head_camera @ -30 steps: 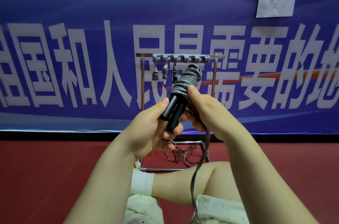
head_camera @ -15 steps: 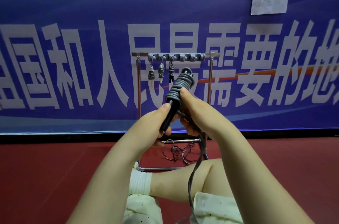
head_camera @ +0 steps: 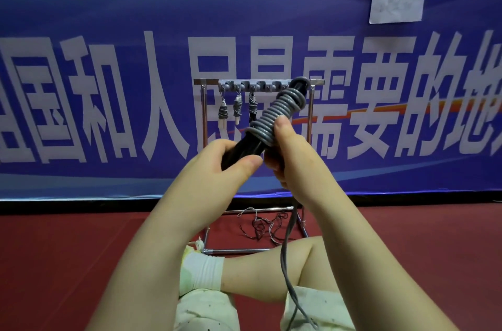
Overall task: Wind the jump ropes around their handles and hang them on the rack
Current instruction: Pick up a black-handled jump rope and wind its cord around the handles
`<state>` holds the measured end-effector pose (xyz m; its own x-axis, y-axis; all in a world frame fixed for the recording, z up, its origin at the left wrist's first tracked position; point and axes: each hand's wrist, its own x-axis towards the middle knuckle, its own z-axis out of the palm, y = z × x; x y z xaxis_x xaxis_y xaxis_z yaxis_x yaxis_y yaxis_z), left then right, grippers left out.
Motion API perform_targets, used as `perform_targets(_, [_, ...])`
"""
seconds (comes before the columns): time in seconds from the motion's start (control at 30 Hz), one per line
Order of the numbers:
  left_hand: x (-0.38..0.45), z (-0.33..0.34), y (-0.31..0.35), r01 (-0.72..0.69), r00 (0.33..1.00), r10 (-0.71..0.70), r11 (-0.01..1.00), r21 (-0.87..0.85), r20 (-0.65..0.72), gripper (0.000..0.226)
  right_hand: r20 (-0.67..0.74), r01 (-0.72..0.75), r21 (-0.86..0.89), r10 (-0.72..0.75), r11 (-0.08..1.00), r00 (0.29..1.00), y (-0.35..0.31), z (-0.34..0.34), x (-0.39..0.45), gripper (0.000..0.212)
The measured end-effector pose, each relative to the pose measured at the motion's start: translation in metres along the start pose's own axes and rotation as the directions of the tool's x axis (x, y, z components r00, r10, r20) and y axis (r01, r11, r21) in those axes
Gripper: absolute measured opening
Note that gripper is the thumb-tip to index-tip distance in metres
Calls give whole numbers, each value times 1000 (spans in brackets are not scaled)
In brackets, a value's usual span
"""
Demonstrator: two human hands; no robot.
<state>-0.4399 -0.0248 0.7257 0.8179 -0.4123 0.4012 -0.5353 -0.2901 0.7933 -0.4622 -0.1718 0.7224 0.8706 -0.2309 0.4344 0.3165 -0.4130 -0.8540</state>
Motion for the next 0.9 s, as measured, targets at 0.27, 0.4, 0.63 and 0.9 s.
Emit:
perform_targets(0.27, [-14, -5, 7, -34, 995, 45, 992, 125, -87, 24, 40, -21, 38, 19, 999, 999, -15, -3, -5, 53])
perform_targets(0.4, [-15, -7, 6, -37, 986, 76, 967, 254, -147, 30, 120, -27, -28, 30, 999, 992, -10, -3, -4, 46])
perform_targets(0.63, [-14, 1, -1, -84, 964, 165, 933, 350, -208, 34, 133, -102, 113, 86, 988, 987, -3, -1, -3, 58])
perform_targets(0.9, [-21, -11, 8, 166, 945, -29, 902, -400, 326, 73, 14, 79, 453, -96, 888, 995, -5, -4, -5, 36])
